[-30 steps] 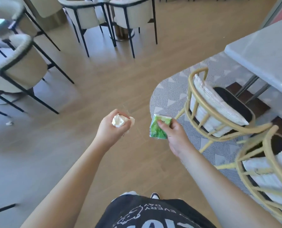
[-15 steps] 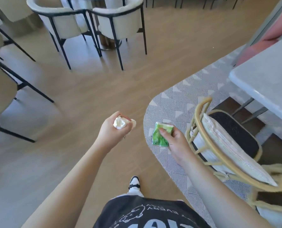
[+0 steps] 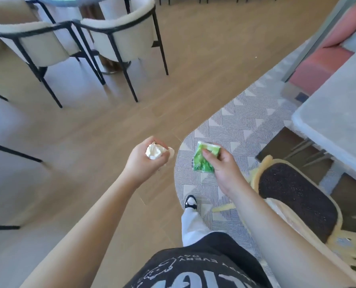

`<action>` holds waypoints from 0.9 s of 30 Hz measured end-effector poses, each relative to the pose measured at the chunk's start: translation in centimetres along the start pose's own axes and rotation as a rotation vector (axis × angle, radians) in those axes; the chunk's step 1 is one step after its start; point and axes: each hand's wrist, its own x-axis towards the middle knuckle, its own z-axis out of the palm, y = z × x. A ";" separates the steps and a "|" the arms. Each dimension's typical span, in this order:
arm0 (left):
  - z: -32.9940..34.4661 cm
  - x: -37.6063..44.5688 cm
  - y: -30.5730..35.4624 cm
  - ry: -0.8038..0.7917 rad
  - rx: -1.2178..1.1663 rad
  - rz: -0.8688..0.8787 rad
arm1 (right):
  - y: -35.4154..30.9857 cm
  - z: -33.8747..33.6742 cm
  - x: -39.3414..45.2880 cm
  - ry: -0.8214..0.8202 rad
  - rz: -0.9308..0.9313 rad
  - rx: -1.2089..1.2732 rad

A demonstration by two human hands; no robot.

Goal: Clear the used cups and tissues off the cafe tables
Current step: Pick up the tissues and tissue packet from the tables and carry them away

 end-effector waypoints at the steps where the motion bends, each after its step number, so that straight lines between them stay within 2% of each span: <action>1: 0.0 2.1 0.3 0.013 0.000 0.001 | -0.5 0.0 2.0 -0.008 0.004 0.006; 4: -0.1 8.7 1.9 0.045 0.015 -0.008 | -2.6 -0.2 8.1 -0.032 0.019 0.023; 8: 0.7 17.3 5.1 0.009 0.029 0.002 | -6.2 -1.0 15.8 -0.059 0.021 0.013; 13: 2.0 27.0 8.6 0.005 0.006 0.015 | -10.2 -1.5 24.6 0.001 0.024 0.074; 20: 2.7 41.4 10.0 -0.074 -0.007 0.029 | -13.2 -1.4 36.2 0.068 0.035 0.052; 27: 3.0 57.2 12.9 -0.248 0.010 0.096 | -17.8 0.5 48.4 0.192 0.009 0.051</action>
